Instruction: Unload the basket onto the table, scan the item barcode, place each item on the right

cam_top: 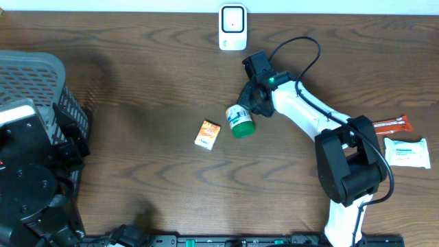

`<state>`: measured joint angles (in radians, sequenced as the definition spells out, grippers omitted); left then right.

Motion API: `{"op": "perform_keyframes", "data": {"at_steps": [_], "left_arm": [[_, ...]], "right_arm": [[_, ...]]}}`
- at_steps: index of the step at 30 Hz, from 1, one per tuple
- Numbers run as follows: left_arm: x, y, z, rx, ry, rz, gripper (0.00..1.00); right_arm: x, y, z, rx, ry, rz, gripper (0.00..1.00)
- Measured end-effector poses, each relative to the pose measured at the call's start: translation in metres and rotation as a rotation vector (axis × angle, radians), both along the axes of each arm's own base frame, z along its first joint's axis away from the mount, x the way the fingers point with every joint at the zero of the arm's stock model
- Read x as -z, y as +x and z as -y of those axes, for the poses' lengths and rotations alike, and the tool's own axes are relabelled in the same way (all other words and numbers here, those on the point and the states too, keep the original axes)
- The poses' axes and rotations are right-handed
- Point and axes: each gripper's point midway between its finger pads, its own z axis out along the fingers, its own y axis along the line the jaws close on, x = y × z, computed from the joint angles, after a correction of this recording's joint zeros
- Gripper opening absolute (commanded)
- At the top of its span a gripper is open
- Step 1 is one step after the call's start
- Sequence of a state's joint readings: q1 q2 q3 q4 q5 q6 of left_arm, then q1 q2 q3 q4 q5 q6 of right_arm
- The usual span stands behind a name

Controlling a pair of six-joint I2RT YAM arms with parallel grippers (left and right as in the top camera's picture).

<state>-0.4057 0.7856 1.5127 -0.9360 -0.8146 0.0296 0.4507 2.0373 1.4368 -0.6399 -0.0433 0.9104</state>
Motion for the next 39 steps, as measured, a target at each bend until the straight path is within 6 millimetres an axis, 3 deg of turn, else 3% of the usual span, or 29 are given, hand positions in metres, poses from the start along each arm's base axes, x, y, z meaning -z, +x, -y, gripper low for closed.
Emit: {"op": "perform_keyframes", "data": {"at_steps": [6,10,20,24,33,39], "left_arm": [[0.000,0.000,0.000,0.000,0.000,0.000,0.84],[0.000,0.000,0.000,0.000,0.000,0.000,0.84],[0.000,0.000,0.000,0.000,0.000,0.000,0.84],[0.000,0.000,0.000,0.000,0.000,0.000,0.84],[0.000,0.000,0.000,0.000,0.000,0.000,0.84],[0.000,0.000,0.000,0.000,0.000,0.000,0.84]], "right_arm": [[-0.003,-0.025,-0.042,-0.107,0.139,-0.073,0.03],[-0.004,-0.042,-0.059,-0.166,0.169,-0.114,0.02],[0.002,-0.078,-0.048,-0.187,0.123,-0.255,0.02],[-0.009,-0.083,-0.045,-0.205,0.119,-0.258,0.17],[-0.055,-0.091,-0.040,-0.202,0.149,-0.205,0.45],[-0.060,-0.091,-0.038,-0.213,0.149,-0.198,0.68]]}}
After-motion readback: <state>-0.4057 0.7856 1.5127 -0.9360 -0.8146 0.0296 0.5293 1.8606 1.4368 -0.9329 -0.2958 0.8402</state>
